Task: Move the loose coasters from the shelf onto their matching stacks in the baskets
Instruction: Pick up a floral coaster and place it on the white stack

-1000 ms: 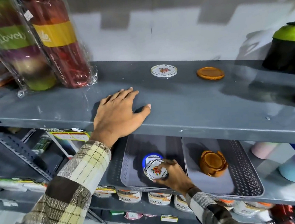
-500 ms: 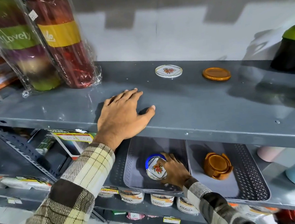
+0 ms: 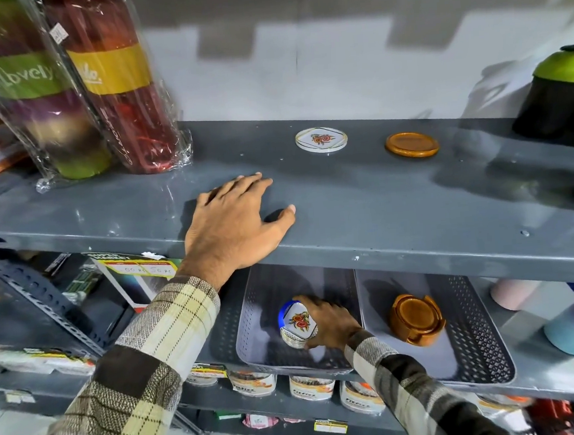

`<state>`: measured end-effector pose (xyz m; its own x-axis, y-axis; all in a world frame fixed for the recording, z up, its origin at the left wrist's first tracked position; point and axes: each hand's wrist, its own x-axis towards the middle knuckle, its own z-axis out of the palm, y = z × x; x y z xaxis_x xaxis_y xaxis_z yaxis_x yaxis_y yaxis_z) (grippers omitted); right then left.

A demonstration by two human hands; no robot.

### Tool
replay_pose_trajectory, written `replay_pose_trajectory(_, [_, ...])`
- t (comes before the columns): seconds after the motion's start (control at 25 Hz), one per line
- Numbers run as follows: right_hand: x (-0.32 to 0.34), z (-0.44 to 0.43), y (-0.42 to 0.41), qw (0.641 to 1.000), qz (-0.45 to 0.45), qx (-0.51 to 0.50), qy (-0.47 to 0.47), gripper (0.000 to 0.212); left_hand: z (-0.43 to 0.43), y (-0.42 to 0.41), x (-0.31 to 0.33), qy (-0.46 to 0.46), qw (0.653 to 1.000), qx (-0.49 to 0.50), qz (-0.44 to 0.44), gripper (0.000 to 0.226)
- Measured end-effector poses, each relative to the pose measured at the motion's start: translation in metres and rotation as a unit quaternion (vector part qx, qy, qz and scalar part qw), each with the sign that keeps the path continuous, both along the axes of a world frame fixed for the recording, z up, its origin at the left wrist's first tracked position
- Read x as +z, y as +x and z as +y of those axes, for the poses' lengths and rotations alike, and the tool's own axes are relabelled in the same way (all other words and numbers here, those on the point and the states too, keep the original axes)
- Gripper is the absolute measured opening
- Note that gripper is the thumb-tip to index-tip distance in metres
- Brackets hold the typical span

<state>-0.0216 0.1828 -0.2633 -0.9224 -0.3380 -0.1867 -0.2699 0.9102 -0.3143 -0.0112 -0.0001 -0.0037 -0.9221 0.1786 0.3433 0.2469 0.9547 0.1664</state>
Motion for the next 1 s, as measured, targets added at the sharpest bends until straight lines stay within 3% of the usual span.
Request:
replay_pose_trajectory(0.28, [0.036,0.003,0.017,0.999,0.033,0.019,-0.021,0.095,0.0,0.001,0.002,-0.003,1.0,-0.005,-0.013,0.071])
replay_pose_trajectory(0.56, [0.16,0.021,0.098,0.993,0.094,0.044,-0.064,0.07,0.002,0.001,0.0,-0.011,1.0,-0.01,-0.023,0.073])
replay_pose_trajectory(0.8, [0.293,0.032,0.193,0.959,0.269,0.057,-0.061,0.066,0.002,-0.005,-0.004,-0.023,0.999,-0.016,-0.023,0.085])
replay_pose_trajectory(1.0, [0.336,0.055,0.196,0.906,0.412,0.004,-0.094,0.065,-0.003,-0.008,-0.007,-0.006,0.999,-0.026,-0.033,0.084])
